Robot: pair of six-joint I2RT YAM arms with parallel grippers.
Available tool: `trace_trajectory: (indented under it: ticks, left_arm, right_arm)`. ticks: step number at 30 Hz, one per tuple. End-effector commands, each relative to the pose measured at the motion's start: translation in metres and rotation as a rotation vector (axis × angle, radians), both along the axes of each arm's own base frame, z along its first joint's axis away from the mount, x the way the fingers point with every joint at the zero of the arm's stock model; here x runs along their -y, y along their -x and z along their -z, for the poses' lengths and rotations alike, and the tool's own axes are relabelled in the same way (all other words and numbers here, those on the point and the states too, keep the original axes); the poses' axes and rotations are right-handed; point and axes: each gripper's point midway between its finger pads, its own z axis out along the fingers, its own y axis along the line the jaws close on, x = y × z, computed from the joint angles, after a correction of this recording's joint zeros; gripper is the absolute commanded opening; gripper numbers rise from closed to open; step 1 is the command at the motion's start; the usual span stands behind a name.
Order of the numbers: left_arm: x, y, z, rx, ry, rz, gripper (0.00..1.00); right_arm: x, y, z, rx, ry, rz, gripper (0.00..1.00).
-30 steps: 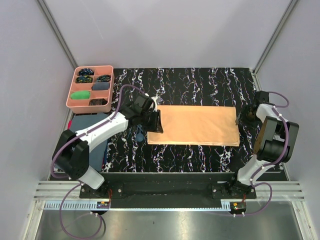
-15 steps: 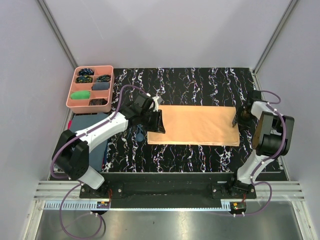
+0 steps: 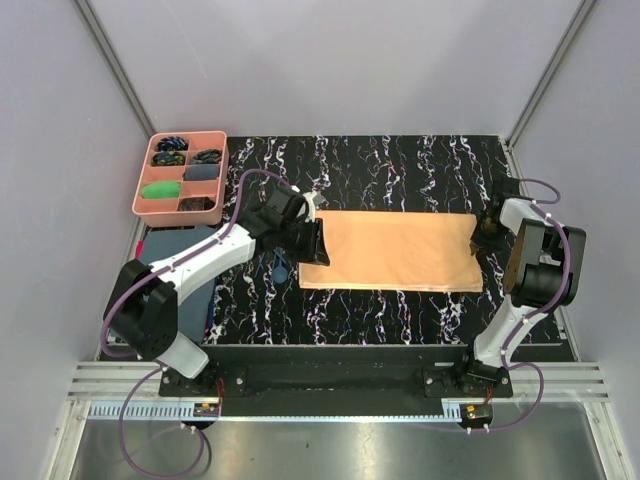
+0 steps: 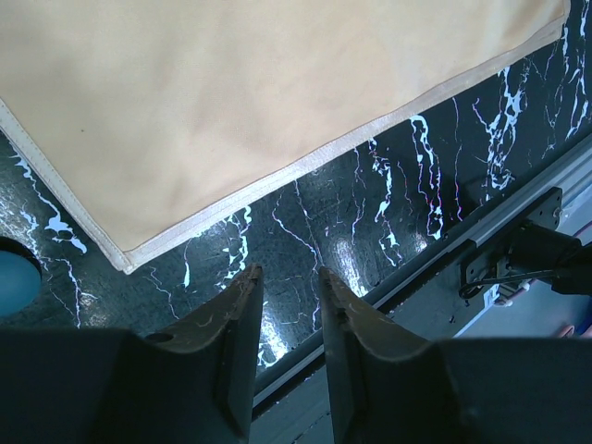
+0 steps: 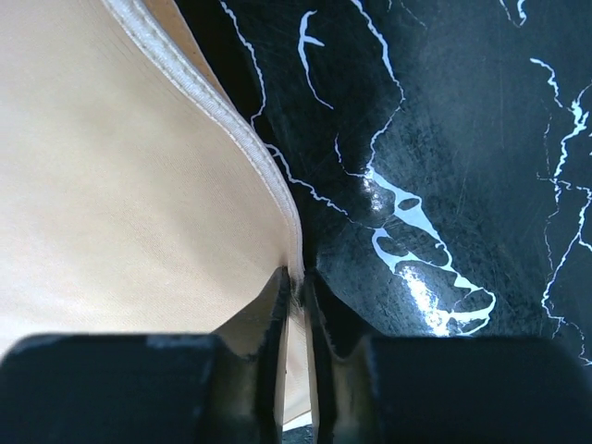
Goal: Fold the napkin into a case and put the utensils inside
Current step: Fold the rectangle-folded napkin at the center of the board.
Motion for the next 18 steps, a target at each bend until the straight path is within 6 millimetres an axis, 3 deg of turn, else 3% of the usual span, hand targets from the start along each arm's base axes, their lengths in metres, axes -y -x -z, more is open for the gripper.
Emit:
trace_trajectory:
  ticks: [1,7,11,15,18]
  left_arm:
    - [0.005,-0.007,-0.020,0.053,0.053,-0.003,0.34]
    - [0.005,-0.008,-0.011,0.034,0.035,-0.015,0.34]
    - [0.004,-0.011,-0.007,0.017,0.031,-0.026,0.34]
    - [-0.002,-0.018,-0.008,0.022,0.032,-0.053,0.34]
    - [-0.006,-0.025,-0.010,0.021,0.034,-0.081,0.34]
  right_arm:
    - [0.002,0.011,0.020,-0.051,0.025,0.005,0.12]
    - [0.016,0.010,0.003,-0.024,0.105,0.034,0.00]
    - [0.030,0.016,-0.027,0.013,0.195,0.102,0.00]
    - [0.023,0.014,-0.058,0.089,0.192,0.118,0.00]
    - [0.005,0.012,-0.076,0.140,0.157,0.096,0.00]
